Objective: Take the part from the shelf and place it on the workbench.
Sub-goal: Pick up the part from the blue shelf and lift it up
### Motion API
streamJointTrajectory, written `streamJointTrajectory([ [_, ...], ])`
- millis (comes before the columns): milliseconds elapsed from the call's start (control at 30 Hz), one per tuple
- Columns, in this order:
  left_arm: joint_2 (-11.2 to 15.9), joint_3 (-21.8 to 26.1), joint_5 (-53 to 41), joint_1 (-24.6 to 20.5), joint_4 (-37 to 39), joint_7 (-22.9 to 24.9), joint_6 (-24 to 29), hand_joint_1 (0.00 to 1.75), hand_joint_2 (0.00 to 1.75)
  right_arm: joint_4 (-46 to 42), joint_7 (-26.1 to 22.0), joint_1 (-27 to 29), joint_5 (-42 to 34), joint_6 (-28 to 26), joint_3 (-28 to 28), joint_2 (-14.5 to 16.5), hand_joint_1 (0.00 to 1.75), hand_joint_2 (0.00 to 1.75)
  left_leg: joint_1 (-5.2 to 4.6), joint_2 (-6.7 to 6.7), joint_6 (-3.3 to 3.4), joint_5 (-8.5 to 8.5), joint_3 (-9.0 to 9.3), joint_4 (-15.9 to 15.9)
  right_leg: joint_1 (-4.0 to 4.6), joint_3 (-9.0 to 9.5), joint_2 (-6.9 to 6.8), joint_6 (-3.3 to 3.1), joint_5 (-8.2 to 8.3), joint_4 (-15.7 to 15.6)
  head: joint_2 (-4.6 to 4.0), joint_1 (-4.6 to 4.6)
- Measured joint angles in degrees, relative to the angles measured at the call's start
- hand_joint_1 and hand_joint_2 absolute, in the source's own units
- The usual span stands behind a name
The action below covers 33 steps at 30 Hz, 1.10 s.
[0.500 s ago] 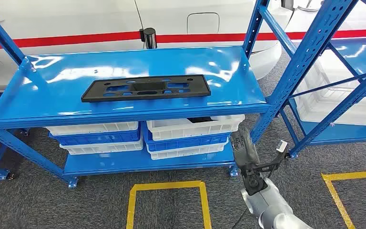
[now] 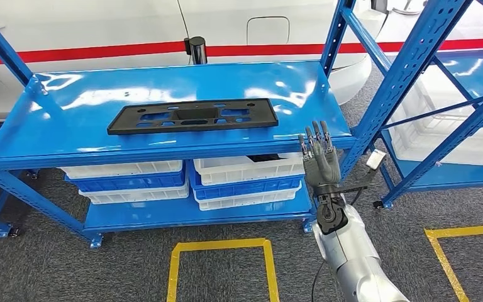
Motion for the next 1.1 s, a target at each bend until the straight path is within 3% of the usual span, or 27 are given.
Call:
streamJointTrajectory([
  [233,0.0,0.3,0.0,0.0,0.0,-0.3,0.0,0.00,0.00,-8.8,-3.6,0.6,10.8,-2.4,2.5,0.8,0.00,1.75,0.01,-0.01,0.00,0.00,-0.01,0.0,0.00,0.00,0.01,0.00,0.00,0.0,0.00,0.00],
  [533,0.0,0.3,-0.1,0.0,0.0,-1.7,-0.1,0.00,0.00,-15.5,-5.9,0.6,27.3,-10.5,8.6,0.9,0.00,1.75,0.01,-0.01,0.00,0.00,-0.01,0.0,0.00,-0.01,0.01,0.00,0.00,0.0,0.00,0.00],
  [1100,0.0,0.3,-1.3,-0.4,0.0,-3.3,-1.7,0.00,0.00,-16.2,-2.9,0.2,60.0,-26.5,22.2,0.0,0.00,1.75,0.01,-0.01,0.00,0.00,-0.02,0.0,0.00,-0.01,0.00,-0.01,0.00,0.0,0.00,-0.01],
])
